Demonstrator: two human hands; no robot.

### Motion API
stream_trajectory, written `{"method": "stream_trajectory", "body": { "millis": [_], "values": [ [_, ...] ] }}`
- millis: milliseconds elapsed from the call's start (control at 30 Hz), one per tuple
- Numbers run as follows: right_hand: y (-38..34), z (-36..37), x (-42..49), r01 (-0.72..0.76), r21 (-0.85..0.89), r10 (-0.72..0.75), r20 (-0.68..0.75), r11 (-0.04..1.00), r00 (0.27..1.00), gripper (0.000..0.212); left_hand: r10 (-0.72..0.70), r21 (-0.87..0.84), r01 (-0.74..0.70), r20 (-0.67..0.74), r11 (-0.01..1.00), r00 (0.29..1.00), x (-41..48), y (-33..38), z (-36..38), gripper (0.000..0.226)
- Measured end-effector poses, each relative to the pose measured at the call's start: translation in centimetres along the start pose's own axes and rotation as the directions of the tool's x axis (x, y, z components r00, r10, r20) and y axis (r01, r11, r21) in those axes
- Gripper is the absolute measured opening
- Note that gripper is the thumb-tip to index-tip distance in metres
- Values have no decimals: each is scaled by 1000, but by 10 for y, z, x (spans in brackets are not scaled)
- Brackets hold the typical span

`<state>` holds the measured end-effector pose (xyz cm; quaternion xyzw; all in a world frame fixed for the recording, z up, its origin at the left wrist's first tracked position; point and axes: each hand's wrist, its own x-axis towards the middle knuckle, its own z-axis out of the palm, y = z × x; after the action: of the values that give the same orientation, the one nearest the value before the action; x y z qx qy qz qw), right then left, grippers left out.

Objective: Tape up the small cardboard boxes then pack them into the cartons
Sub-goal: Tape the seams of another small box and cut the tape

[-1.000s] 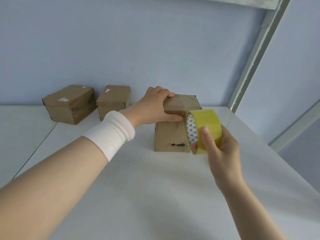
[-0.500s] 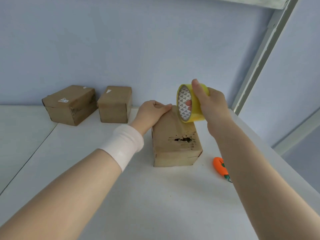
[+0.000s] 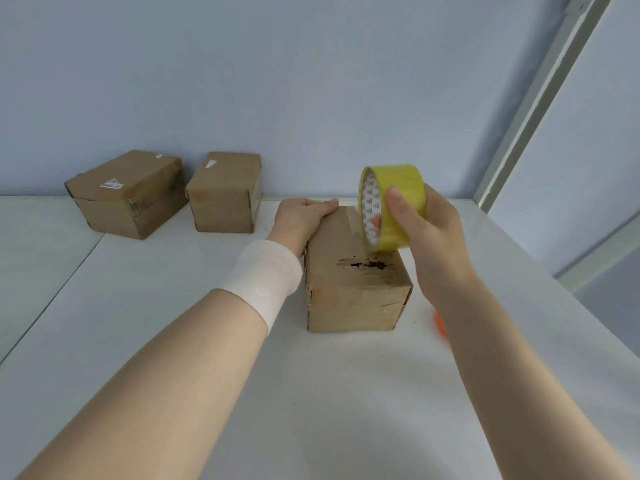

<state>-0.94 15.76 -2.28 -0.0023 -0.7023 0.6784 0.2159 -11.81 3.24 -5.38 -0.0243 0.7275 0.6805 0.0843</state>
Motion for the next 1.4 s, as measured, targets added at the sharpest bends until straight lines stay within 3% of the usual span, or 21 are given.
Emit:
{"method": "stream_trajectory", "body": {
  "millis": [133,300,533,800,967,1200,1400],
  "values": [
    [-3,-4,-16,-2,23,1,33,1000,999,28,-16,-18,16,-14,1000,1000,0,-1,2,16],
    [4,4,-24,22,-161,-10,76,987,997,12,-10,-24,9,-44,1000,999,-1,0,3,15],
    [-26,-11,-68,-6,-2,6,-46,1000,999,25,-21,-21,20,-45,1000,999,-4,1,3,20],
    [-50,-16,-88,-159,10,159,-78,987,984,36,1,14,0,-19,1000,1000,-6,-1,9,21],
    [-44,-15,-99,-265,14,265,-45,964,963,60,5,9,-5,-32,1000,999,-3,-3,11,17],
    [-37,-20,-116,-309,-85,300,-102,947,948,51,8,-8,-8,-31,1000,999,-8,0,10,20],
    [-7,-16,-133,-412,-144,396,-124,900,910,24,17,29,-16,-49,999,999,-10,1,11,15]
  ]
}}
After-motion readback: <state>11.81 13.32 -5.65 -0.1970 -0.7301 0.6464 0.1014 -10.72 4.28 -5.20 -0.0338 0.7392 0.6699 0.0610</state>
